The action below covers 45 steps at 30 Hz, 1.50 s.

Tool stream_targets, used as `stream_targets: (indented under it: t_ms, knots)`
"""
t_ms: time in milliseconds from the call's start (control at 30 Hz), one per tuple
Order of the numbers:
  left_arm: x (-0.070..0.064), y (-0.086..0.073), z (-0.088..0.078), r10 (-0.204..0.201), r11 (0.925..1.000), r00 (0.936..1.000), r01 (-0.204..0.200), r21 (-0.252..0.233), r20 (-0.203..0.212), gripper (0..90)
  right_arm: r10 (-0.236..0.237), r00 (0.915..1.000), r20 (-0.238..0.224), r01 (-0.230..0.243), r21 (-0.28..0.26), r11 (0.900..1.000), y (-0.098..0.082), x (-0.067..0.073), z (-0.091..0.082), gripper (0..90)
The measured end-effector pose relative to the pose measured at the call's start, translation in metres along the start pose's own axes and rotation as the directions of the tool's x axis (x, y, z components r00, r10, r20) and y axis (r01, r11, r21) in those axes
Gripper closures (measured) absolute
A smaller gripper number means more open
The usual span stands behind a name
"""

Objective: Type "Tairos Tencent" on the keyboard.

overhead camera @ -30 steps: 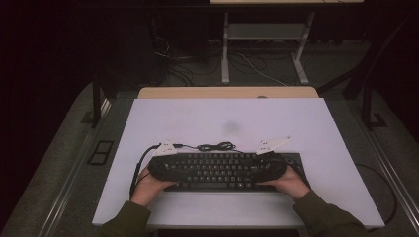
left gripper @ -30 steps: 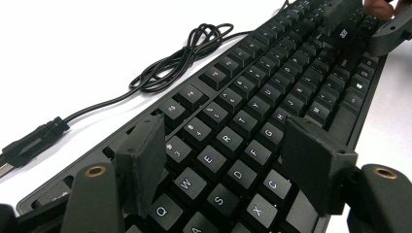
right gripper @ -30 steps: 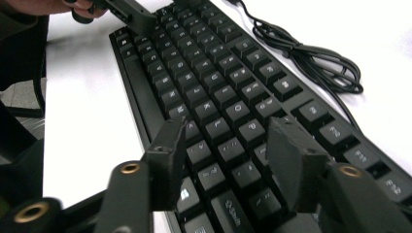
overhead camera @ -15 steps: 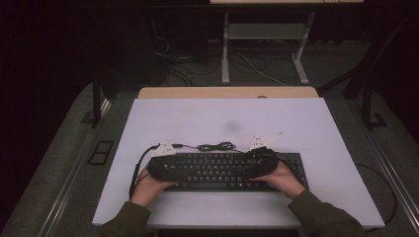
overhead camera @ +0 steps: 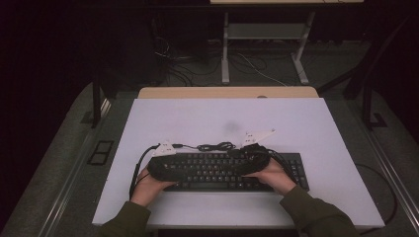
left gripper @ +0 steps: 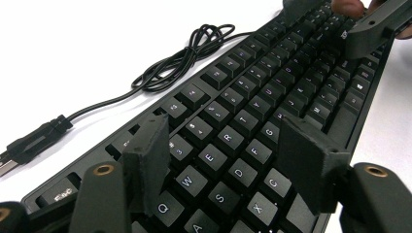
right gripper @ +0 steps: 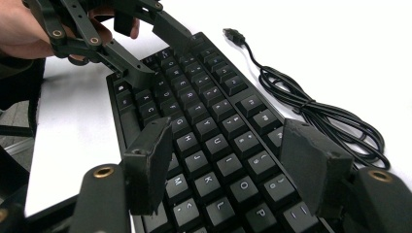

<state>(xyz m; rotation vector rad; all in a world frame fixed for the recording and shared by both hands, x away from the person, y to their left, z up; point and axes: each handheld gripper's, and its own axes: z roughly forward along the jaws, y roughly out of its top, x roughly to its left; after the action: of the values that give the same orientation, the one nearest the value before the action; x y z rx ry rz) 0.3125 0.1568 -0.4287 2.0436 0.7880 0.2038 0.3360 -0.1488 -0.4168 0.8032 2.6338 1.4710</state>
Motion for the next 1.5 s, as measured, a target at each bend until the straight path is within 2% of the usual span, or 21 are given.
stream_targets:
  t_ms: [167, 567, 1000, 1400, 1500]
  knots:
    - [0.0, 0.0, 0.001, 0.005, 1.0, 1.0, -0.005, 0.002, -0.005, 40.2, -0.008, 0.9999, -0.011, 0.008, 0.0, 1.0, 0.001, 0.0, 0.006, 35.4]
    - [0.0, 0.002, 0.003, 0.014, 0.9999, 0.9996, -0.013, 0.009, -0.023, 63.1, -0.009, 0.9998, -0.016, 0.009, 0.018, 1.0, -0.002, 0.001, 0.012, 35.1]
    - [-0.001, 0.005, 0.009, 0.012, 0.9993, 0.9999, -0.012, 0.036, 0.001, 88.1, -0.008, 0.9999, -0.012, 0.008, 0.022, 1.0, -0.002, 0.001, 0.013, 34.8]
    - [0.002, 0.004, 0.013, 0.02, 0.9976, 0.9997, -0.019, 0.067, -0.015, 88.9, -0.008, 0.9999, -0.012, 0.008, 0.022, 1.0, -0.002, 0.002, 0.013, 34.8]
    - [0.002, 0.004, 0.013, 0.033, 0.9963, 0.9993, -0.032, 0.08, -0.015, 88.9, -0.009, 0.9999, -0.011, 0.009, 0.023, 1.0, -0.002, 0.002, 0.013, 34.8]
